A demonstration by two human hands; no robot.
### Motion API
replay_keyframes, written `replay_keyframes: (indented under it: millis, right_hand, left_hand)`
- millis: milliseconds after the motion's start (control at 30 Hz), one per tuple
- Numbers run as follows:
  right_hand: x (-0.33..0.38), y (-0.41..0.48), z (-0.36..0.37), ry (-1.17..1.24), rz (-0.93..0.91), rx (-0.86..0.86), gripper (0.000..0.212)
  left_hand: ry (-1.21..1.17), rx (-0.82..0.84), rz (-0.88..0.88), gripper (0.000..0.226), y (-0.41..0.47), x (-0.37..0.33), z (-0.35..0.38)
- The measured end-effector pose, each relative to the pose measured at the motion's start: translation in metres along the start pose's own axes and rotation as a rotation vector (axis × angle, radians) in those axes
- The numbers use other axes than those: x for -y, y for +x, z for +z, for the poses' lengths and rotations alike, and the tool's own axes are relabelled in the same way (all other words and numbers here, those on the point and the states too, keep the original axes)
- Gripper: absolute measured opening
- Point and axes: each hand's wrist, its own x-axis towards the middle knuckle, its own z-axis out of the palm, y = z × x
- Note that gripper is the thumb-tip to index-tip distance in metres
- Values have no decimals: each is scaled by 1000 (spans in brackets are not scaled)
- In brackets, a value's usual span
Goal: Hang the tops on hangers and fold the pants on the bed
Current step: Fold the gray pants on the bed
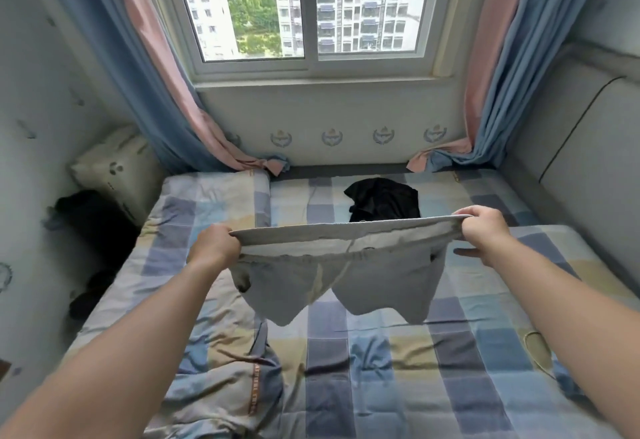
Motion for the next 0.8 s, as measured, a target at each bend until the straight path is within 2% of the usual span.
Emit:
replay_keyframes:
  millis: [67, 100, 200, 233, 267, 333, 467, 633, 700, 800]
  right_hand:
    - [10, -4, 5, 46, -4, 16, 35]
    - [15, -4, 4, -69, -84, -2, 33]
    - [27, -2, -8, -709, -385, -106, 30]
    - [31, -1, -11, -813, -428, -127, 29]
    - [34, 0, -13, -817, -439, -126, 30]
    - [42, 0, -10, -612, -392, -66, 33]
    - [56, -10, 3, -42, -101, 92, 45]
    - [58, -8, 6, 436, 311, 239, 32]
    - [55, -7, 7, 530, 362, 285, 23]
    - [52, -11, 6, 617, 336, 348, 17]
  left_hand:
    - [-175, 20, -63, 21, 6, 6, -5]
    - [-319, 43, -110, 24, 7, 7, -7]
    - [-672, 140, -196, 34, 5, 14, -19]
    - [-768, 184, -203, 35, 5, 17, -24]
    - [-856, 234, -205, 34, 5, 19, -29]
    - [-978, 313, -222, 34, 6, 23, -36]
    - [-1154, 360, -345, 30, 7, 22, -43]
    - [-1370, 382, -516, 23, 4, 16, -46]
    - [-1513, 407, -522, 20, -3, 11, -47]
    - [-1699, 421, -463, 21, -5, 9, -45]
